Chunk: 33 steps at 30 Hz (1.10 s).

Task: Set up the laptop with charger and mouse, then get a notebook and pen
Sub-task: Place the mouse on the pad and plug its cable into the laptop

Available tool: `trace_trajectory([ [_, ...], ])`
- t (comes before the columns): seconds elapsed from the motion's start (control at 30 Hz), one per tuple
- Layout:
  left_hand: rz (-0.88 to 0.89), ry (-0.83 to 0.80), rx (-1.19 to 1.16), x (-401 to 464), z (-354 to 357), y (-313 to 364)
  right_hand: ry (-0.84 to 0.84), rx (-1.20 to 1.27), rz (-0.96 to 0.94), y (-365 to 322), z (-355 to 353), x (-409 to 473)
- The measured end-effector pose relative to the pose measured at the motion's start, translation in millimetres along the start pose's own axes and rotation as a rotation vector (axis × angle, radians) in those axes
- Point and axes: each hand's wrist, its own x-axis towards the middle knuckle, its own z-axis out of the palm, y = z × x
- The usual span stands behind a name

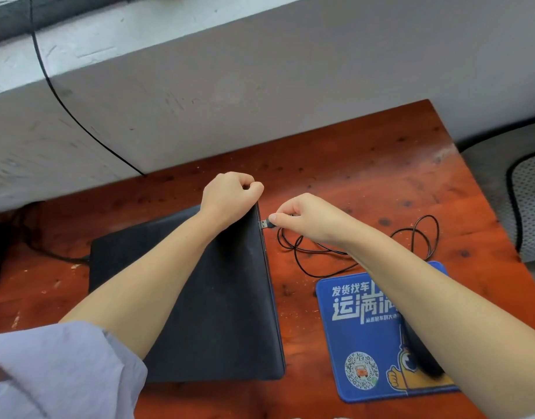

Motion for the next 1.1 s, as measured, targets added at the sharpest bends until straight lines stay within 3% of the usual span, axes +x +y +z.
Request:
trace_trajectory([
  [0.3, 0.014, 0.025, -0.040, 0.2, -5.6, -2.2, 0.059, 0.074, 0.014, -0.8, 7.0, 0.4],
  [0.47, 0.021, 0.022, -0.023, -0.4, -2.1, -1.7, 0.060, -0.157, 0.005, -10.0, 0.8, 5.8],
  [0.57, 0.023, 0.008, -0.019, -0.8, 2.2, -1.6, 0.026, -0.219, 0.012, -11.0, -3.1, 7.3],
  [0.7, 0.021, 0.002, -0.035, -2.0, 4.3, -1.1, -0.060, -0.119, 0.039, -6.1, -7.6, 3.1],
  [1.1, 0.019, 0.022, -0.050, 1.6, -4.8, -4.0, 0.185, -0.295, -0.269, 4.7, 3.7, -7.7],
])
